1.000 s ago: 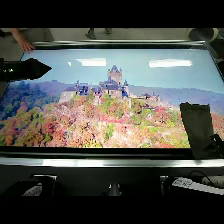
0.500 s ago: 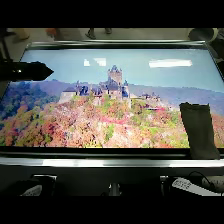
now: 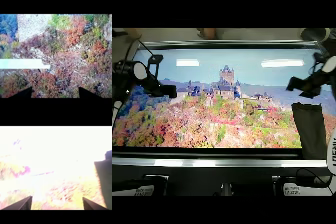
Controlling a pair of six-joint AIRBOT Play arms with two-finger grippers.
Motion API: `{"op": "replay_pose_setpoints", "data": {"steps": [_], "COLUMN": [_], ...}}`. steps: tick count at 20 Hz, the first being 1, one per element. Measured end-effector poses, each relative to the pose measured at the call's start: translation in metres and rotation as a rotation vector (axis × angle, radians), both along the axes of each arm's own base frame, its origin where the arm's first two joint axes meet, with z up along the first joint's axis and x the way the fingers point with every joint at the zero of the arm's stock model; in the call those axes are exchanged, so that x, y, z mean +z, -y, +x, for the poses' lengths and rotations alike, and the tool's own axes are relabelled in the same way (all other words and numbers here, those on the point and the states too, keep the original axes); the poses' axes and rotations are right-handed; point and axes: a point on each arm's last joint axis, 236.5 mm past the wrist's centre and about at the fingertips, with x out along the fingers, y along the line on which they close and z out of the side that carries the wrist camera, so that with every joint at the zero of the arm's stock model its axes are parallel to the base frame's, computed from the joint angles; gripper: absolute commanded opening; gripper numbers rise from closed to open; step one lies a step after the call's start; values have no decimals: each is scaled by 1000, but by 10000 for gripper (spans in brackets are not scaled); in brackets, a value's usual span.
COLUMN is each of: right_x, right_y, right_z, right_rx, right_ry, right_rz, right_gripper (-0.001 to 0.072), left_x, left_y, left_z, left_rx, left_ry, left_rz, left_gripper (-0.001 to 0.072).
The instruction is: Fold the shirts.
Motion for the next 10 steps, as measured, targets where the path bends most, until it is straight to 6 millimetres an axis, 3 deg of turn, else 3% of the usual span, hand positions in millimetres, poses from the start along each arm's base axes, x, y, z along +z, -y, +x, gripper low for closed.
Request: {"op": "replay_pose_setpoints", "data": {"steps": [3,10], "right_x": [-18,-28], "right_y": [-30,-46], "right_z": [-13,-24], "right_rx": [70,106], "right_ry": [-104,-175], "right_rz": [26,42], "right_gripper": [695,694], "left_x": [-13,-20], "left_y": [1,-4], "left_z": [-7,-9], "left_rx": [21,44], "left_ry": [2,14], "left_rz": [-17,-18], "left_gripper": [720,720]}}
